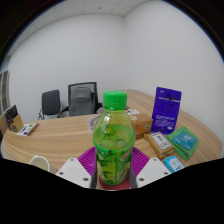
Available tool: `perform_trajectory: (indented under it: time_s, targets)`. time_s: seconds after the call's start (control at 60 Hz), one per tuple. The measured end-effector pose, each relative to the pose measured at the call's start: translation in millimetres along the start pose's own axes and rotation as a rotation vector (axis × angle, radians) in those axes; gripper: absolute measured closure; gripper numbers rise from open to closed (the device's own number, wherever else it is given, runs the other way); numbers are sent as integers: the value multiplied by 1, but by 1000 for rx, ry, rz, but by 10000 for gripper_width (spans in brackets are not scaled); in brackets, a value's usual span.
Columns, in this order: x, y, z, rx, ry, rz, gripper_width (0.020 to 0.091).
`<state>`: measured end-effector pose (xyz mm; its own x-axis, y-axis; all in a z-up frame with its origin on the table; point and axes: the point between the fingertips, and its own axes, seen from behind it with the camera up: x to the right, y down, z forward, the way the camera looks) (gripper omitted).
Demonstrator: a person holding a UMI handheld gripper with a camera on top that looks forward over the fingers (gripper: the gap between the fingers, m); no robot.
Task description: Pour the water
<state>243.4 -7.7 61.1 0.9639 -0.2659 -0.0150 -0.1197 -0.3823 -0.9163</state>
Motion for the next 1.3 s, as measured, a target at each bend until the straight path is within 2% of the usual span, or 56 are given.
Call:
perform_trajectory:
  time_s: [0.15, 0.267, 0.367, 0.433, 0.65, 0.867, 1.117, 1.3]
  targets:
    - [1, 3, 0, 7, 1, -39, 570]
    - [2, 6, -4, -31, 24, -13, 517]
    - [0, 20, -14, -84, 30, -32, 347]
    - [-6, 28, -31, -92, 26, -34, 247]
    - [-15, 63, -136, -169, 52, -31, 258]
    - [-78, 66, -243, -202, -16, -43, 252]
    - [-147, 22, -316, -103, -126, -46, 254]
    - [-176, 6, -346, -68, -174, -68, 257]
